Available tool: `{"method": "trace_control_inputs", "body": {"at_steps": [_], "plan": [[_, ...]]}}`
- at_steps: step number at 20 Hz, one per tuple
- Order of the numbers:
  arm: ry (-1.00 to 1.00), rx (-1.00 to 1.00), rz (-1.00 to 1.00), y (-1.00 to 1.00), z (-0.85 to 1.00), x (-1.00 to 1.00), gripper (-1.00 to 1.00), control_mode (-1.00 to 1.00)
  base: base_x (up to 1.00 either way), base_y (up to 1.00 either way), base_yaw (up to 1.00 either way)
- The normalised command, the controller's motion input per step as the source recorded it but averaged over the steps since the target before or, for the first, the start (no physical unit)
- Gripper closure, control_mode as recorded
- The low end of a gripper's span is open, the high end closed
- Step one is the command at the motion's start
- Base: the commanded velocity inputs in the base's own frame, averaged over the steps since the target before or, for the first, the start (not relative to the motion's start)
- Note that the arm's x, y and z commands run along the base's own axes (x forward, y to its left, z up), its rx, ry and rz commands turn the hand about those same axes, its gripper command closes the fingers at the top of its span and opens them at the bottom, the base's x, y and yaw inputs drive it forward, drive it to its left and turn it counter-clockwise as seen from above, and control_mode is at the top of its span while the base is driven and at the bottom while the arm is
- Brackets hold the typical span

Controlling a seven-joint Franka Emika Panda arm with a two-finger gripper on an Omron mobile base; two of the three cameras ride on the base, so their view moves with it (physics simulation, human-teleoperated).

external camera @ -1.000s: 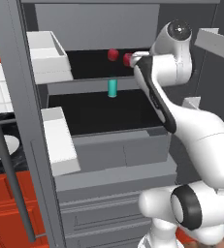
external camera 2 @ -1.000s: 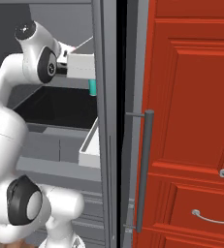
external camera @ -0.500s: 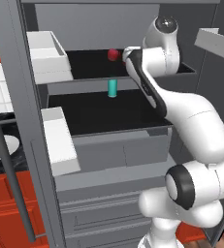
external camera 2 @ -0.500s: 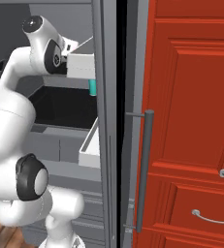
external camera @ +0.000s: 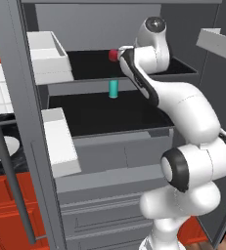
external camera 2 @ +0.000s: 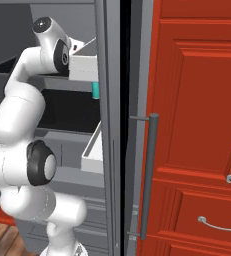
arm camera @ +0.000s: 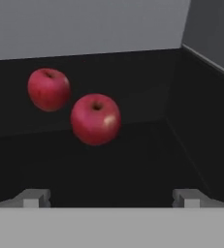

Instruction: Pick the two apples from the fridge and place them on the plate next to the blender to make a fruit smoothie.

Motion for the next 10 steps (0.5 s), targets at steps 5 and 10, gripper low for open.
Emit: {"method": "trace_control_inputs", "body": {"at_steps": [5, 10], "plan": [[0.0, 0.0, 0.0, 0.01, -0.08, 0.52, -1.0, -1.0, 0.0, 0.0, 0.0], [0.0, 0.0, 0.0, 0.02, -0.13, 0.49, -1.0, -1.0, 0.0, 0.0, 0.0]]}}
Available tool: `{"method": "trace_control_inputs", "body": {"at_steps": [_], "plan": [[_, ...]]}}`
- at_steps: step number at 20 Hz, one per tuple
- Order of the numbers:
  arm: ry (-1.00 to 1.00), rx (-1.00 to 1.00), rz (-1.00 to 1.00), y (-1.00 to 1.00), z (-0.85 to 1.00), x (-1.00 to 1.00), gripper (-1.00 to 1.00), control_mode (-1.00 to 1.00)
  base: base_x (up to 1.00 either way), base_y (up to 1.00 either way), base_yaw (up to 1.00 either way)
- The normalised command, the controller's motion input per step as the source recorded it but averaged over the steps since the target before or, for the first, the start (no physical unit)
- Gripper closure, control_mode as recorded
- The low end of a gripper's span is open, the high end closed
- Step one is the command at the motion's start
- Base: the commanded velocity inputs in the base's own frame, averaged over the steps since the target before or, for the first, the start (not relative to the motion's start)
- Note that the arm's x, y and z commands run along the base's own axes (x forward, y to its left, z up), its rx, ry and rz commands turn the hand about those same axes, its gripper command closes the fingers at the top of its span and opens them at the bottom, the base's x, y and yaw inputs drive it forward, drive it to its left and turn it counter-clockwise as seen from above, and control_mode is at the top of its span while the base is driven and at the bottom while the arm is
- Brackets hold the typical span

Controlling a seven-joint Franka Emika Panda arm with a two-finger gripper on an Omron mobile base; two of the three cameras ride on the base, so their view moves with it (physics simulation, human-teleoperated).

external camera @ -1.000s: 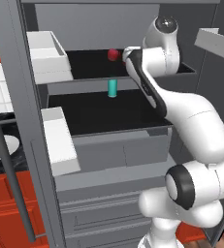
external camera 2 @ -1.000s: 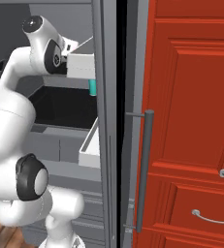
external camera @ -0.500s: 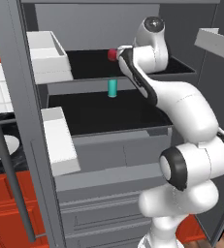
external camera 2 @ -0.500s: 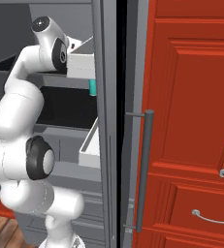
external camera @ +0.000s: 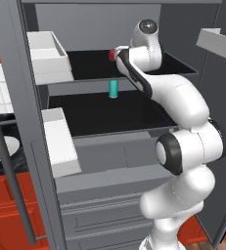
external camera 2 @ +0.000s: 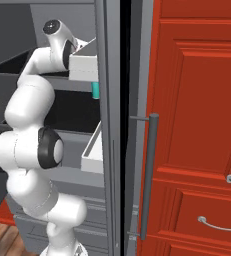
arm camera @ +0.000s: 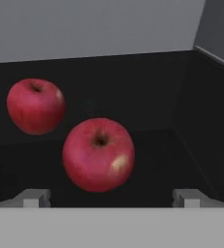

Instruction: Pick the two apples from the fridge and place them on the plate next to the blender to make a fruit smoothie.

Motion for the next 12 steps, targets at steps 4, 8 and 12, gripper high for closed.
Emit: {"method": "trace_control_inputs", "body": {"at_steps": [4, 8, 12], "plan": [[0.0, 0.0, 0.0, 0.02, -0.16, 0.43, -1.0, -1.0, 0.0, 0.0, 0.0], [0.0, 0.0, 0.0, 0.01, -0.09, 0.39, -1.0, -1.0, 0.0, 0.0, 0.0], [0.0, 0.0, 0.0, 0.01, -0.12, 0.19, -1.0, -1.0, 0.0, 0.0, 0.0]]}}
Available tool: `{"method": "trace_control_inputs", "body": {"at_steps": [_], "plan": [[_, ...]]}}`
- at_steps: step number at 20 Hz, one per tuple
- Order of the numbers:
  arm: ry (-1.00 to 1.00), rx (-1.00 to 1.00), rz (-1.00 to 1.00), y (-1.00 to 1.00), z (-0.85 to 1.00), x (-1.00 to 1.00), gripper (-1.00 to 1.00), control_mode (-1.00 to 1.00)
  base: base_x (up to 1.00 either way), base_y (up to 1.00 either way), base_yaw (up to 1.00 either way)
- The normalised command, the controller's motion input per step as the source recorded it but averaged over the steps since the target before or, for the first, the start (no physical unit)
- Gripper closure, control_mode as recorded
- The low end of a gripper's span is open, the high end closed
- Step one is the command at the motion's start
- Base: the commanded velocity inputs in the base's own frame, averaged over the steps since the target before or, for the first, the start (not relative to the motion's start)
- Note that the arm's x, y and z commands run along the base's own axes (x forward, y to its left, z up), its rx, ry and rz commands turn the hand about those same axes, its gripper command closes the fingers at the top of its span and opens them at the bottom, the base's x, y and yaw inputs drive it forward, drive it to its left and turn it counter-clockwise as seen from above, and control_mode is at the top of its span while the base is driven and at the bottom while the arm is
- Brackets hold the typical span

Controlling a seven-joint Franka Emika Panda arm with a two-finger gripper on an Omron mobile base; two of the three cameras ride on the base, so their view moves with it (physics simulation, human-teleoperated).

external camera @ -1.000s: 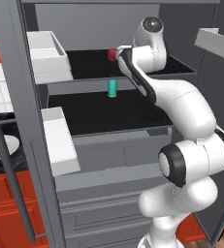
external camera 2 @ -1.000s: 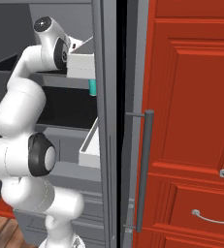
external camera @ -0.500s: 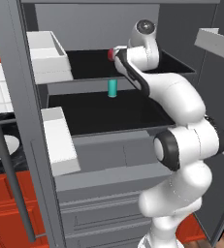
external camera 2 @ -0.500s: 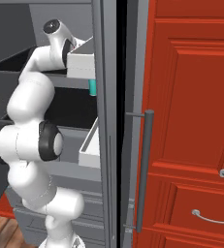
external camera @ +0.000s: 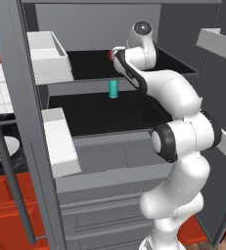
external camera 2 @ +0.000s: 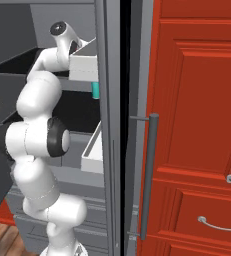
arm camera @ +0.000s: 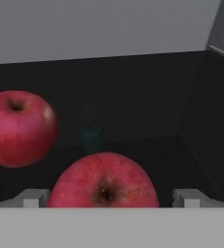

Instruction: Pick the two apples from the fridge and place them on the plate next to the blender to make a fruit smoothie.

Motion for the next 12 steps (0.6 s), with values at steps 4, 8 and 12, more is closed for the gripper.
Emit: {"method": "trace_control_inputs", "body": {"at_steps": [4, 8, 12], "plan": [[0.0, 0.0, 0.0, 0.0, -0.32, 0.0, 1.0, -1.0, 0.0, 0.0, 0.0], [-0.13, 0.0, 0.0, 0.0, -0.07, -0.4, 1.0, -1.0, 0.0, 0.0, 0.0], [-0.17, 0.01, -0.02, 0.0, 0.01, -1.0, 1.0, -1.0, 0.0, 0.0, 0.0]]}}
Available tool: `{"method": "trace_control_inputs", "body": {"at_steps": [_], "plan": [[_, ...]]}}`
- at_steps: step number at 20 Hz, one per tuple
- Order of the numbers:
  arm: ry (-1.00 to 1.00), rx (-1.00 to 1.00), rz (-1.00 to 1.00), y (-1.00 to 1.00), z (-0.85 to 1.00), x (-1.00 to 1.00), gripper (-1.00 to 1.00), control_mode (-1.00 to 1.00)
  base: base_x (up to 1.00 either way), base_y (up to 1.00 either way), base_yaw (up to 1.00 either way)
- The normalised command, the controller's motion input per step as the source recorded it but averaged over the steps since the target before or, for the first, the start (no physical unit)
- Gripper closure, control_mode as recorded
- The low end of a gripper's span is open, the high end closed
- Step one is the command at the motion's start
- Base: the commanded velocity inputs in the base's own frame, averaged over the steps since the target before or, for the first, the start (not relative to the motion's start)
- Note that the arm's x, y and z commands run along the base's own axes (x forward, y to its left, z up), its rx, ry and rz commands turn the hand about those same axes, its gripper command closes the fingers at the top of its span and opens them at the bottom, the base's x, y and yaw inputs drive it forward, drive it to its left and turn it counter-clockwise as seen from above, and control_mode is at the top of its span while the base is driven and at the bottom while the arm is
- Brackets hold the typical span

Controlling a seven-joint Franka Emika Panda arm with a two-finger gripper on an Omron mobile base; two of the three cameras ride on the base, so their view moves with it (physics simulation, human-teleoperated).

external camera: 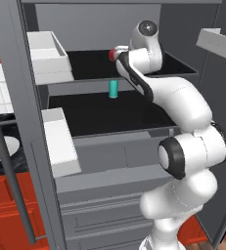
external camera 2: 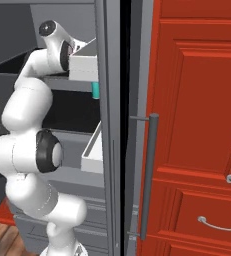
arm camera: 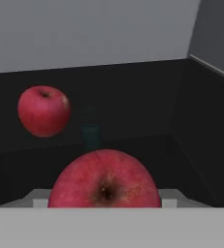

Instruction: Pick the two apples from the fridge and place them on the plate next to the blender to make a fruit smoothie.

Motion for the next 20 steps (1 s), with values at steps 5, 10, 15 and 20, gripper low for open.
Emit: {"method": "trace_control_inputs", "body": {"at_steps": [5, 10, 15, 20], "plan": [[-0.08, 0.04, -0.03, 0.0, 0.01, -1.0, 1.0, -1.0, 0.0, 0.0, 0.0], [0.0, 0.03, -0.03, 0.0, 0.0, -0.95, 1.0, -1.0, 0.0, 0.0, 0.0], [0.0, 0.01, -0.01, -0.03, 0.01, -0.53, 1.0, -1.0, 0.0, 0.0, 0.0], [0.04, 0.01, -0.03, -0.03, 0.09, -0.2, 1.0, -1.0, 0.0, 0.0, 0.0]]}}
